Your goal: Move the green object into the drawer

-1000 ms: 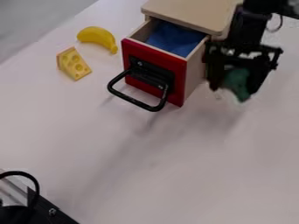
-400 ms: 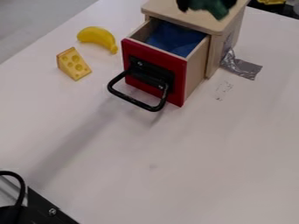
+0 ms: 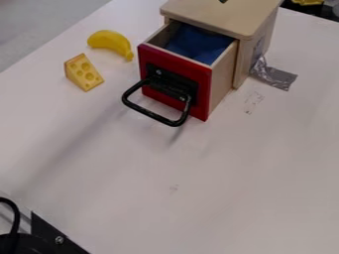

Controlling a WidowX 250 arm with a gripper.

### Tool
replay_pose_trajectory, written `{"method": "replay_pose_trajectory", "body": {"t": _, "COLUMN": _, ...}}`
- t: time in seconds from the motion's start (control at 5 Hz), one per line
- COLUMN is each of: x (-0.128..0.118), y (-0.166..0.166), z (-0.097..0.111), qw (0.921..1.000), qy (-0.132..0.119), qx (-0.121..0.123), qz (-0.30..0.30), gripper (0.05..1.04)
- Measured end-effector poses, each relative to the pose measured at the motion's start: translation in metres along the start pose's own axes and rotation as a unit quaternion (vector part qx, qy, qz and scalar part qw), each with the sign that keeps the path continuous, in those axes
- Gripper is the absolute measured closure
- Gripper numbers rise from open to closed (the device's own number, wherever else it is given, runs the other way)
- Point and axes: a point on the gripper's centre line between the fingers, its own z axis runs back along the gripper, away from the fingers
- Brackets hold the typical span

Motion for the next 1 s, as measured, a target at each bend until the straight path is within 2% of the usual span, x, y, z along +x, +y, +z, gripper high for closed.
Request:
{"method": "replay_pose_trajectory", "body": {"t": 0.4, "x": 0.029, "y": -0.001, "z": -0.033, "qw": 0.9993, "qy": 0.008, "qx": 0.032, "qz": 0.017, "gripper": 0.225}}
{"method": "replay_pose_trajectory", "body": {"t": 0.8, "x": 0.036, "y": 0.002, "z": -0.04, "qw": 0.9988, "qy": 0.002, "qx": 0.046, "qz": 0.02, "gripper": 0.225}}
{"method": "replay_pose_trajectory", "body": {"t": 1.0, "x": 0.033, "y": 0.007, "z": -0.047, "qw": 0.9983, "qy": 0.008, "qx": 0.054, "qz": 0.019, "gripper": 0.228}}
